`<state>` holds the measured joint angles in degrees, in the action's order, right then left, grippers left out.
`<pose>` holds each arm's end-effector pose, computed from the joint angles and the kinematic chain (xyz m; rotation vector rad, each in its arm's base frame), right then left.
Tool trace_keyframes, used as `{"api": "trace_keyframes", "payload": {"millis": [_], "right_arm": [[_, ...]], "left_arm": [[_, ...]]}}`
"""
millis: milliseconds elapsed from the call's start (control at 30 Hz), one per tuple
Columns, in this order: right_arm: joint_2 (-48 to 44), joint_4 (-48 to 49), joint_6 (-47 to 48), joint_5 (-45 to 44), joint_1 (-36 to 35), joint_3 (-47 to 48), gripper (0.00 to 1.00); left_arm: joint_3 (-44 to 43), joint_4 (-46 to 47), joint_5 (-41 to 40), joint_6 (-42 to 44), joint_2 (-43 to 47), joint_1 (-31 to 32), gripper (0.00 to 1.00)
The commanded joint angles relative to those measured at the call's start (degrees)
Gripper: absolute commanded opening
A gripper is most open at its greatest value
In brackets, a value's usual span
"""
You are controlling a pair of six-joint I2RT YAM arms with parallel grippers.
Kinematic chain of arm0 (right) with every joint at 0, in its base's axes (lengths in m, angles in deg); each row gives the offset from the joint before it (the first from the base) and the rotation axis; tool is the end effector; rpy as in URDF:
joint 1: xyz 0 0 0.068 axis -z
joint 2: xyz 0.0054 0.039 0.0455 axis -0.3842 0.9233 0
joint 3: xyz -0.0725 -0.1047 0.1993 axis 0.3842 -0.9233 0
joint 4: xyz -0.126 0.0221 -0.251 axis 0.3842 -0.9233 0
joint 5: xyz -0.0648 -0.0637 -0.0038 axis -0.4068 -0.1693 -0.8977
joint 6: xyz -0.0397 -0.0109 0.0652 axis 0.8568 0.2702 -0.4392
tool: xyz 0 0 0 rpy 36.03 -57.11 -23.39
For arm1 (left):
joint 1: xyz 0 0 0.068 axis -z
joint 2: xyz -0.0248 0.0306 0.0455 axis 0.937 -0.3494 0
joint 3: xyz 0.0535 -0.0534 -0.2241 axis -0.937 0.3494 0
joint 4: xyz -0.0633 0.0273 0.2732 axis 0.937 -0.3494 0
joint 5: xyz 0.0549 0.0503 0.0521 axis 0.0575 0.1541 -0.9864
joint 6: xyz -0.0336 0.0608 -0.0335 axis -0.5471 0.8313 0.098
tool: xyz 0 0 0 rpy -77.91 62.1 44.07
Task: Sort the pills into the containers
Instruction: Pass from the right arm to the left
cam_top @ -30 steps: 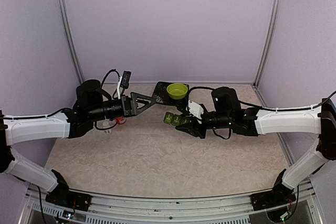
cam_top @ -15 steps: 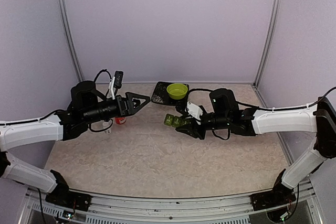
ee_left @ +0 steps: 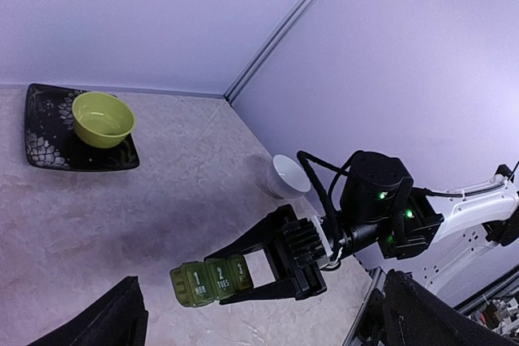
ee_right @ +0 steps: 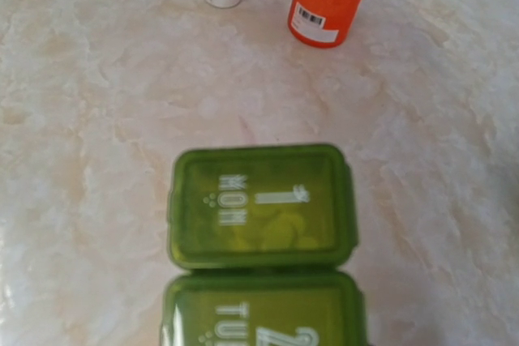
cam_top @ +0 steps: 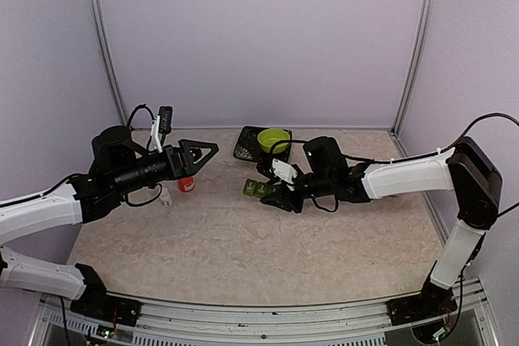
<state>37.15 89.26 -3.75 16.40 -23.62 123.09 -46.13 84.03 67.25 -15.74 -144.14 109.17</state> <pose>0.2693 0.3149 0.1422 -1.3406 1.6706 0.6641 0.2377 -0.2170 0.2611 0.2633 1.7701 -1.1727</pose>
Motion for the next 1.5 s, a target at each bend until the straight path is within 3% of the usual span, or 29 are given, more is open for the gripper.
{"api": "trace_keyframes", "payload": {"millis": [0, 333, 567, 967, 1267, 1467], "right_arm": [[4.48, 0.24, 0.37, 2.53, 0.69, 4.14, 0.41], [1.01, 1.11, 1.2, 3.47, 0.61, 0.55, 0.44], [-3.77, 3.08, 0.98, 4.23, 0.09, -4.36, 0.44], [-8.29, 2.37, 2.05, 3.64, -1.94, -6.74, 0.44], [-9.13, 2.69, 2.48, 3.2, -3.07, -7.06, 0.45], [-9.91, 3.08, 3.25, 2.04, -3.43, -7.73, 0.45]], "left_arm": [[1.28, -3.03, -2.86, 1.69, 1.91, -0.13, 0.99], [2.86, -2.08, -1.46, -1.67, -3.05, 0.04, 0.99], [-0.17, -0.24, -1.0, -3.84, -12.83, 3.0, 0.99], [-8.1, 5.74, 10.3, -4.21, -26.0, 7.57, 0.99], [-7.93, 8.49, 13.28, -5.32, -30.11, 8.55, 0.99], [-7.27, 13.09, 15.56, -7.33, -31.36, 8.46, 0.81]]}}
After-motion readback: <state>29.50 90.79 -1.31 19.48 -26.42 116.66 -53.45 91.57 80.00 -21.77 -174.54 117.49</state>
